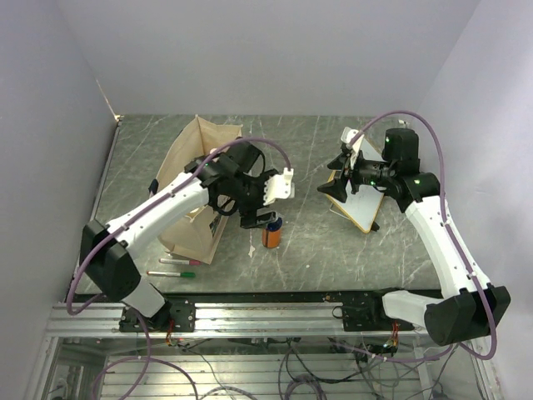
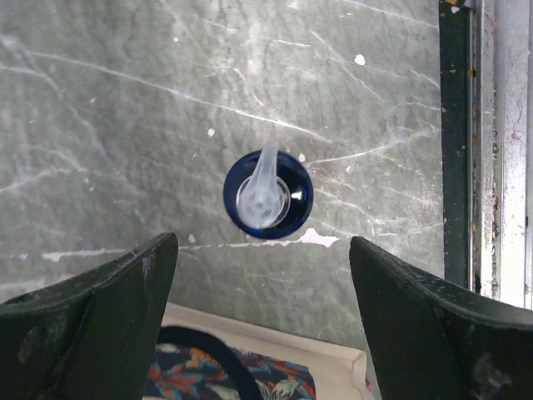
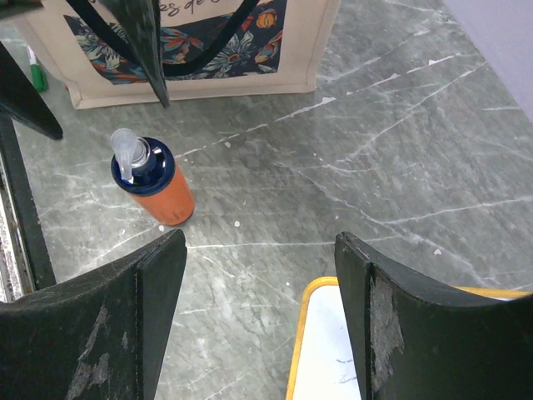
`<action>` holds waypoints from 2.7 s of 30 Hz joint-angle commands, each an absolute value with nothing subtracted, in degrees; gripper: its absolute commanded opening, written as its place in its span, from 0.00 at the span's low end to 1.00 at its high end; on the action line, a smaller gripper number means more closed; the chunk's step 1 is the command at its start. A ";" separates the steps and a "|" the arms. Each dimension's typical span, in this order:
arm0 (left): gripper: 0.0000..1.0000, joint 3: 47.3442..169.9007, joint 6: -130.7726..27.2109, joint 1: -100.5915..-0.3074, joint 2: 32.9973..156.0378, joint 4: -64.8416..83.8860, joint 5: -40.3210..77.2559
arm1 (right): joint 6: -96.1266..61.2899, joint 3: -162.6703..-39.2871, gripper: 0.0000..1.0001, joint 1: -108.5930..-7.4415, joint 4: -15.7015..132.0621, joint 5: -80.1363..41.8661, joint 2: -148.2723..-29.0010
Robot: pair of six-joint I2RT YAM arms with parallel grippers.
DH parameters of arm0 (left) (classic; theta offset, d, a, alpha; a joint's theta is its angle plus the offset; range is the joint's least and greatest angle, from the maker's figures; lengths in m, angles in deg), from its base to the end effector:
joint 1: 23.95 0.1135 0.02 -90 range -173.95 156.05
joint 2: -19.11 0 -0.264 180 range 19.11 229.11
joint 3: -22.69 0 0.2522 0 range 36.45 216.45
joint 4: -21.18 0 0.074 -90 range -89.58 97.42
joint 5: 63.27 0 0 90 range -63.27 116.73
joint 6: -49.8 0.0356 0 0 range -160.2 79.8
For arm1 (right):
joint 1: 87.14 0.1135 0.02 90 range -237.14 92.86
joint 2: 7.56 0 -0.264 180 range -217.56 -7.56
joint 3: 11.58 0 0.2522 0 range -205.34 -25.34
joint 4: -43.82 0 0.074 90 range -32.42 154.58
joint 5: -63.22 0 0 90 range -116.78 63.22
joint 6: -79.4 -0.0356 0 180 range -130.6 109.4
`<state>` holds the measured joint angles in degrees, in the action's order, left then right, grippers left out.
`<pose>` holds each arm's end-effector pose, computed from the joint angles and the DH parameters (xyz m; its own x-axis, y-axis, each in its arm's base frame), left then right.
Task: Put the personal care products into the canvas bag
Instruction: Move the care product at the center of the board, then pick up the care product from the center of the board.
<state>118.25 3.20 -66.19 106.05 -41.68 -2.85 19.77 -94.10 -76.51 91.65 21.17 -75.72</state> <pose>0.2226 -0.2258 0.3298 0.1119 0.7055 -0.6998 0.9927 -0.0479 0.1105 0.2386 0.0717 0.3671 -0.0974 -0.3628 -0.9268 -0.9059 0.4179 -0.0684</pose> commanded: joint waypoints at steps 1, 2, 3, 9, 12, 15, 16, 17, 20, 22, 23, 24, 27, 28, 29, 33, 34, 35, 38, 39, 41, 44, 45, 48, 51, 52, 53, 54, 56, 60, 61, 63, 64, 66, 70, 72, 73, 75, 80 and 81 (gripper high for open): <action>0.94 118.38 6.81 -67.91 108.71 -39.62 -5.76 | 18.95 -93.63 0.72 -77.24 90.44 23.23 -74.54; 0.94 118.03 7.01 -68.12 109.14 -39.07 -5.90 | 19.00 -93.46 0.72 -77.29 90.34 23.23 -74.53; 0.93 117.68 7.12 -68.30 109.63 -38.49 -6.07 | 18.95 -93.32 0.72 -77.29 90.22 23.30 -74.61; 0.82 116.25 7.53 -68.85 111.49 -37.03 -7.29 | 19.10 -92.95 0.72 -77.32 90.04 23.40 -74.96; 0.79 115.61 7.42 -69.20 112.10 -36.17 -7.61 | 19.25 -92.97 0.72 -77.35 89.97 23.53 -75.34; 0.73 115.38 7.38 -69.38 112.58 -35.55 -7.63 | 19.28 -93.07 0.72 -77.33 90.03 24.00 -75.95; 0.71 115.38 7.34 -69.49 112.76 -35.48 -7.57 | 19.28 -93.10 0.72 -77.30 90.04 24.02 -76.10; 0.69 115.44 7.41 -69.49 113.08 -35.54 -7.41 | 19.32 -93.11 0.72 -77.30 89.98 24.10 -76.12; 0.63 115.62 7.63 -69.57 113.67 -35.59 -6.89 | 19.42 -93.01 0.72 -77.34 89.90 24.02 -76.20; 0.57 115.76 7.78 -69.65 113.93 -35.73 -6.61 | 19.42 -92.92 0.72 -77.35 89.97 24.04 -76.20; 0.54 115.81 7.81 -69.65 113.96 -35.66 -6.52 | 19.45 -92.91 0.72 -77.33 89.93 24.09 -76.24; 0.52 115.82 7.73 -69.65 114.02 -35.61 -6.50 | 19.45 -92.91 0.72 -77.36 89.94 24.11 -76.28; 0.42 116.08 7.80 -69.65 114.15 -35.64 -6.61 | 19.54 -92.93 0.72 -77.30 90.02 24.16 -76.46; 0.38 116.22 7.91 -69.65 114.14 -35.79 -6.77 | 19.62 -93.00 0.72 -77.30 90.10 24.13 -76.58; 0.33 116.45 7.89 -69.65 114.08 -36.01 -6.98 | 19.70 -93.02 0.72 -77.33 90.15 24.20 -76.63; 0.08 117.62 8.31 -69.65 113.46 -37.21 -7.85 | 20.02 -93.03 0.72 -77.30 90.21 24.03 -76.90; 0.07 118.04 8.47 -69.61 113.21 -37.64 -7.89 | 20.03 -93.10 0.72 -77.30 90.33 23.98 -77.02; 0.07 118.59 8.63 -69.64 113.09 -38.12 -8.02 | 20.07 -93.17 0.72 -77.34 90.35 24.02 -77.06; 0.07 120.56 8.71 -69.61 112.59 -39.84 -8.20 | 20.22 -93.33 0.72 -77.31 90.45 23.95 -77.16; 0.07 121.24 8.68 -69.60 112.46 -40.37 -8.17 | 20.24 -93.22 0.72 -77.32 90.46 23.94 -77.16; 0.07 122.22 8.32 -69.63 112.16 -41.11 -7.96 | 20.33 -93.08 0.72 -77.33 90.39 23.78 -77.08; 0.07 122.46 7.84 -69.63 111.39 -40.84 -7.31 | 20.42 -92.81 0.72 -77.35 90.33 23.59 -77.06; 0.07 122.47 7.46 -69.55 111.07 -40.71 -7.14 | 20.50 -92.76 0.72 -77.32 90.21 23.51 -76.98; 0.07 123.08 6.76 -69.52 110.00 -40.95 -6.62 | 20.60 -92.69 0.72 -77.31 90.21 23.32 -77.05; 0.07 124.12 5.55 -69.55 108.81 -40.94 -5.71 | 20.60 -92.51 0.72 -77.31 90.09 23.40 -77.09; 0.07 124.55 5.12 -69.56 108.37 -41.00 -5.36 | 20.60 -92.51 0.72 -77.35 90.07 23.46 -77.20; 0.07 125.14 4.82 -69.52 107.99 -41.15 -5.02 | 20.60 -92.58 0.72 -77.31 90.03 23.49 -77.20; 0.07 125.51 4.52 -69.47 107.62 -41.22 -4.62 | 20.60 -92.65 0.72 -77.37 90.12 23.54 -77.32; 0.07 126.97 3.87 -69.45 107.00 -41.67 -3.81 | 20.60 -92.90 0.72 -77.34 90.19 23.60 -77.42; 0.07 129.98 2.89 -68.89 105.91 -43.06 -2.28 | 20.51 -93.40 0.72 -77.31 90.40 23.72 -77.66; 0.07 130.85 2.57 -68.62 105.70 -43.50 -1.88 | 20.51 -93.42 0.72 -77.35 90.49 23.76 -77.73; 0.07 132.77 2.07 -67.94 105.23 -44.49 -1.22 | 20.43 -93.48 0.72 -77.34 90.42 23.70 -77.53; 0.07 133.78 1.77 -67.56 105.12 -45.19 -0.96 | 20.42 -93.54 0.72 -77.31 90.44 23.68 -77.47; 0.07 136.24 0.84 -66.58 104.89 -46.55 -0.36 | 20.47 -93.44 0.72 -77.38 90.36 23.52 -77.43; 0.07 141.18 -1.76 -64.42 103.85 -48.12 -0.38 | 20.36 -93.26 0.72 -77.36 90.13 23.58 -77.52; 0.07 143.32 -3.06 -63.81 102.77 -48.25 0.06 | 20.38 -93.20 0.72 -77.36 90.13 23.50 -77.52; 0.07 144.26 -3.82 -63.65 102.19 -48.23 0.54 | 20.36 -93.30 0.72 -77.31 90.11 23.43 -77.44; 0.07 146.25 -5.18 -63.10 101.04 -48.64 1.26 | 20.34 -93.30 0.72 -77.33 90.25 23.41 -77.36; 0.07 151.38 -9.93 -60.50 98.01 -49.09 1.94 | 20.33 -93.27 0.72 -77.32 90.11 23.58 -77.38; 0.07 152.38 -10.98 -59.53 97.51 -49.03 1.90 | 20.27 -93.28 0.72 -77.31 90.13 23.63 -77.42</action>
